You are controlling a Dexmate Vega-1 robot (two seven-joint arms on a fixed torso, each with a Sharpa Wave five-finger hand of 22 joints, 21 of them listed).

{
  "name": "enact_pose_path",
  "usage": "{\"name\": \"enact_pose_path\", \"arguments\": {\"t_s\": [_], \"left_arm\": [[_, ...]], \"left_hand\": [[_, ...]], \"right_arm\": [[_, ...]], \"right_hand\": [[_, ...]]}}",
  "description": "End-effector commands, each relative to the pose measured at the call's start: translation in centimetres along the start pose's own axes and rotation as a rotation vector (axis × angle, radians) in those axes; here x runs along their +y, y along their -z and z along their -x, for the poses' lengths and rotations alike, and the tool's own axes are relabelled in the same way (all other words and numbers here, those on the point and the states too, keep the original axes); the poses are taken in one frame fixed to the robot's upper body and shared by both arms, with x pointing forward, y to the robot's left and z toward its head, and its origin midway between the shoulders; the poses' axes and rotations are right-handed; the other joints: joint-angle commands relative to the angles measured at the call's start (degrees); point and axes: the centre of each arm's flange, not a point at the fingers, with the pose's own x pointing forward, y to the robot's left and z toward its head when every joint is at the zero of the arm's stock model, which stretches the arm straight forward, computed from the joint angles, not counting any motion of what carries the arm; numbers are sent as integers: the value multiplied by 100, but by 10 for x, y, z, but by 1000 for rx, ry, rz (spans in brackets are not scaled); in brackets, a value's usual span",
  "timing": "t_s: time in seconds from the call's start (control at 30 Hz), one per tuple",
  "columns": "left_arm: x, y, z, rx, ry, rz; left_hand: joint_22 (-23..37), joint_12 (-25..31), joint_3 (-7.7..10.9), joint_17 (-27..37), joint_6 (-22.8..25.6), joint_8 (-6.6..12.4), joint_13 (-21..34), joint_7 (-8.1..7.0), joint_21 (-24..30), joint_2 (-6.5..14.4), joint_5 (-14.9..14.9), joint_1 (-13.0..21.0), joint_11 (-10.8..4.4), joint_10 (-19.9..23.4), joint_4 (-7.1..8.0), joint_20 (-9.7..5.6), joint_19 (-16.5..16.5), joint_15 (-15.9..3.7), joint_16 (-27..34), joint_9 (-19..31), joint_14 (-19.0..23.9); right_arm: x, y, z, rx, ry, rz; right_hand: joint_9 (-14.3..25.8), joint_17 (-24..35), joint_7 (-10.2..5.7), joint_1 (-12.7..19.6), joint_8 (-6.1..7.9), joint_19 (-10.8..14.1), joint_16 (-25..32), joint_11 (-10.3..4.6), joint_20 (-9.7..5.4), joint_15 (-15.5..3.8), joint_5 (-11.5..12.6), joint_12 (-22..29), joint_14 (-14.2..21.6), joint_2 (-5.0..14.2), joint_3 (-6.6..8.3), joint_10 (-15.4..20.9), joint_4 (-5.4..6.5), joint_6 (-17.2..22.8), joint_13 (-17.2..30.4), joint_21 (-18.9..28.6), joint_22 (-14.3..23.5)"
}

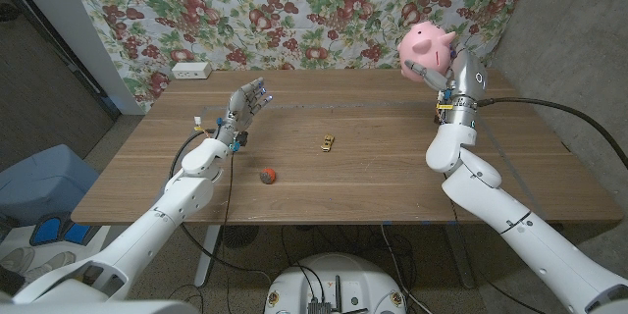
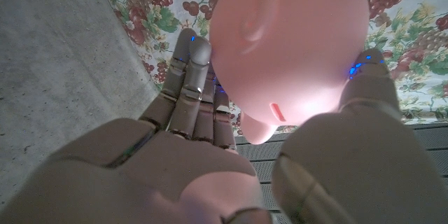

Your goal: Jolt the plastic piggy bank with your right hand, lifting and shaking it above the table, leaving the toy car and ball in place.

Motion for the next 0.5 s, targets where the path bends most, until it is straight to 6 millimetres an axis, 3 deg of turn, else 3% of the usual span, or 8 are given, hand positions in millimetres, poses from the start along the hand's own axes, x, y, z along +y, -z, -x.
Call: {"name": "enact_pose_path", "arguments": {"t_s": [0.03,0.5], "left_arm": [[-4,0,4,1,3,-1],[-7,1,5,6,13,2]], "left_hand": [[26,-18,13,11,33,7,27,-7,-19,45,3,37,38,17,-2,26,31,-122,-2,30,1],[26,-25,13,7,34,5,27,-1,-20,43,3,46,24,-1,-10,25,30,-119,-4,30,-1]], "right_arm": [[-2,-3,-8,-44,-276,43],[14,-10,-16,-24,-648,105]], "right_hand": [[1015,1,-698,1778,26,-55,-26,-1313,-82,-1121,591,27,483,1910,1417,1813,142,1955,1604,33,10],[1036,17,-635,1779,18,-73,-18,-1246,-16,-1112,585,19,479,1912,1420,1836,130,1938,1604,38,11]]}}
